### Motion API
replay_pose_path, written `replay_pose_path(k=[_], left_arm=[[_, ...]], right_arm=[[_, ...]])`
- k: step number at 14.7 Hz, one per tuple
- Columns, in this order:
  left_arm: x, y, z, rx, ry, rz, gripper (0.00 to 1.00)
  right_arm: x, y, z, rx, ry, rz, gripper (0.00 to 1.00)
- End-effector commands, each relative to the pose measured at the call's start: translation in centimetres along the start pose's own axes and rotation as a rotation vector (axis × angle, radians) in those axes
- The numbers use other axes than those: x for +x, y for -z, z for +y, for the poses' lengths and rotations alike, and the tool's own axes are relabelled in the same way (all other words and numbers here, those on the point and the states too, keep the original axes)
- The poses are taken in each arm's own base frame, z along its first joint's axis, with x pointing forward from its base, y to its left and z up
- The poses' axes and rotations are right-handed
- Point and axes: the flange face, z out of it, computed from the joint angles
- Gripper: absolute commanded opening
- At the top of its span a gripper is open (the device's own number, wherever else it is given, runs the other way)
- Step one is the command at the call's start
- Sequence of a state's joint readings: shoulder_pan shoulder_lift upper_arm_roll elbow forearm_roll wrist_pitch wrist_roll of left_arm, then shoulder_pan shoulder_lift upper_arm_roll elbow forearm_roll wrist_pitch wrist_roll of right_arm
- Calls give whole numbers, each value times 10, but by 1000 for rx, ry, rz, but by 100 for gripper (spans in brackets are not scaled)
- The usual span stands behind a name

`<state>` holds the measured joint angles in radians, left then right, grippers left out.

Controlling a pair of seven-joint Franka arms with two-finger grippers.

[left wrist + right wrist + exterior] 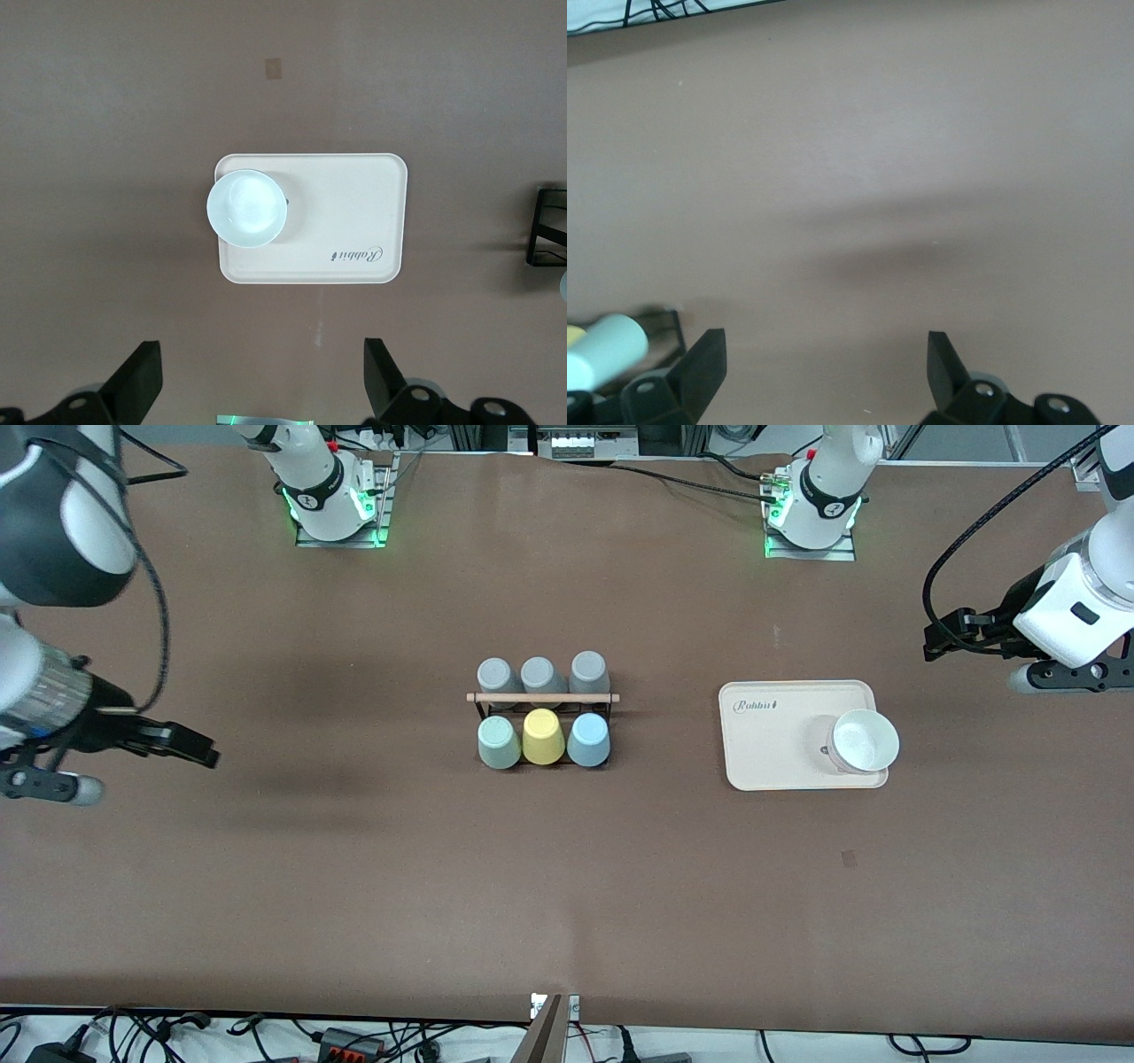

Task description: Hang scattered cups on rack with three cups

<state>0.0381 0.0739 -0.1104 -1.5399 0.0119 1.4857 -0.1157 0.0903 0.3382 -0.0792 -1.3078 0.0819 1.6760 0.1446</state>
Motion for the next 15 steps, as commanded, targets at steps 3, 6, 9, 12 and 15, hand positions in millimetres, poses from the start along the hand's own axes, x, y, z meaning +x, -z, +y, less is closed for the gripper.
replay_pose_path(k=[3,6,9,12,15], left_arm=[[-7,4,-3,-17,-16,-3,100],[-7,4,-3,-17,-16,-3,100],[-7,3,-2,-18,-17,-4,100],[-7,4,-2,-18,-17,-1,100],[-7,4,-2,-18,-17,-1,100]], right_arm=[[-3,36,55,-52,120,-1,100],[-4,47,69,-82,145,27,100],[-20,50,70,-79,136,19,100],[-47,42,72,-70,137,21,100],[-82,25,74,-59,146,64,100]])
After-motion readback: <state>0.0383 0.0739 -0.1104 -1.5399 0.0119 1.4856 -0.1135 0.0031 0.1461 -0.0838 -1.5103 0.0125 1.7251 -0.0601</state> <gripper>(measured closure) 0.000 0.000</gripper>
